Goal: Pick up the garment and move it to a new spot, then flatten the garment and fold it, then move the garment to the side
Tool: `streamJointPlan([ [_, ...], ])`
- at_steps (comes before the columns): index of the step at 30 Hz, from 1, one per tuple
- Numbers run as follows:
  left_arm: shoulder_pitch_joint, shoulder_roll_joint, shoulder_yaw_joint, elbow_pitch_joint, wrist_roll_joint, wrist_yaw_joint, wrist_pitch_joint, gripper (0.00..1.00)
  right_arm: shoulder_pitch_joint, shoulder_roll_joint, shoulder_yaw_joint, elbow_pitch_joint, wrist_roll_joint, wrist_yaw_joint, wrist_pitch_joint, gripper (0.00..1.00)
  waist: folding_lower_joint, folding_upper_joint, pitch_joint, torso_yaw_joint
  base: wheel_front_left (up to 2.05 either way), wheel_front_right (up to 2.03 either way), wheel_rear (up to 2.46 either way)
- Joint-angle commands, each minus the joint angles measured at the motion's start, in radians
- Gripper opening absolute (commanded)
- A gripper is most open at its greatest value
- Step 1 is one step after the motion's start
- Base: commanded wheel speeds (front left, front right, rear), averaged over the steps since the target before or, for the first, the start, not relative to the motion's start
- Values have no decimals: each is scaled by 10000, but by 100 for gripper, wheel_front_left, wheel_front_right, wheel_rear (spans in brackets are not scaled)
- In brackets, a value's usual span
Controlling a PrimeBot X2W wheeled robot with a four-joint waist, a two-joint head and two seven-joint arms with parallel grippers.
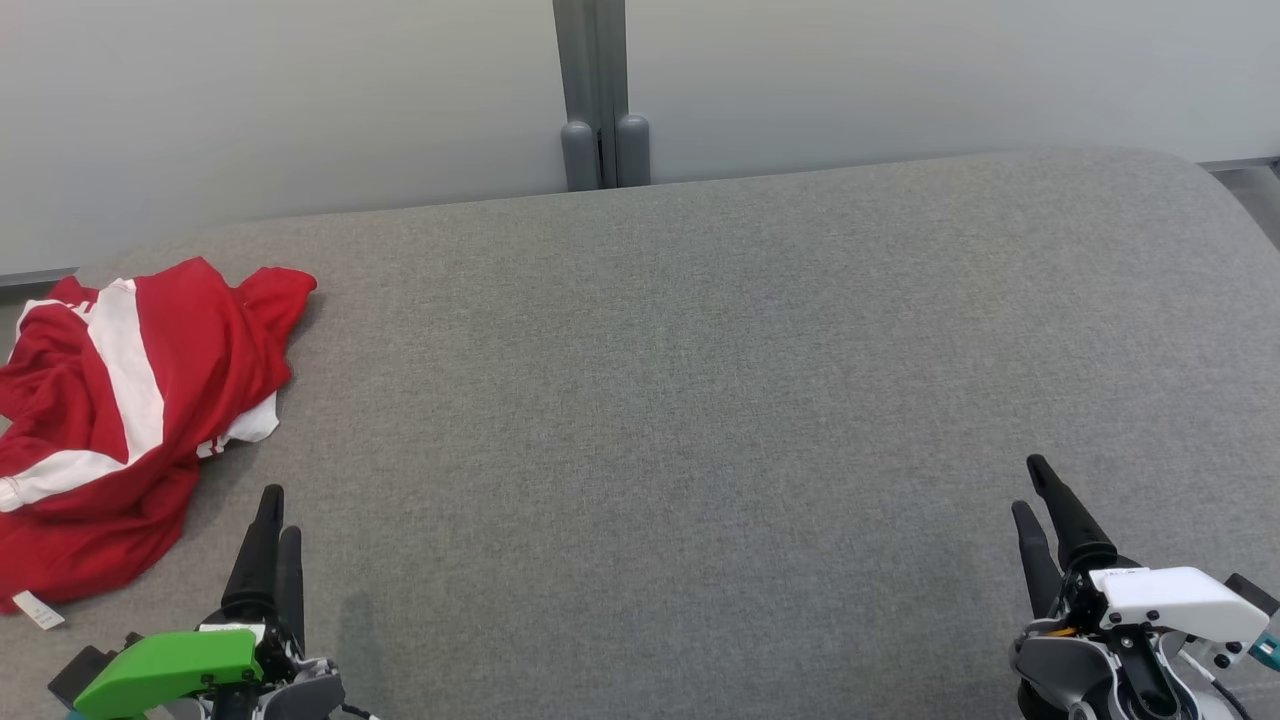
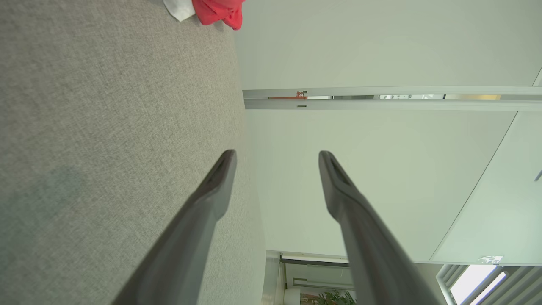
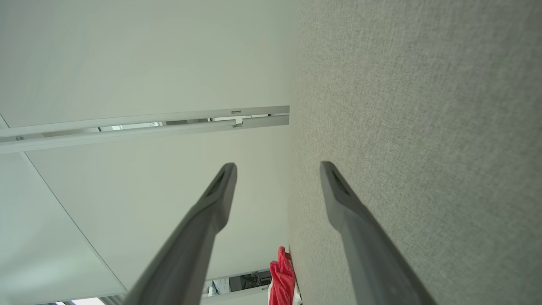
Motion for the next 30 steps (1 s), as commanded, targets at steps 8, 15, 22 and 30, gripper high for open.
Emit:
streamJointPlan([
  [8,-130,47,-7,-427,1013,-6,-462,100,-93,-56,253,-496,-1030,20,-466,100,0,0,11,5,0,0,0],
  [15,-149,57,2,-642,2130,33,-762,100,-66,-66,409,-761,-2078,21,-768,100,0,0,6,16,0,0,0],
  [22,-107,66,-73,-908,3387,112,-1055,100,-37,-74,598,-1031,-3219,23,-1060,100,0,0,-6,25,0,0,0],
  [30,-13,77,-246,-1139,4942,212,-1355,100,-5,-83,829,-1284,-4482,24,-1362,100,0,0,-20,30,0,0,0],
])
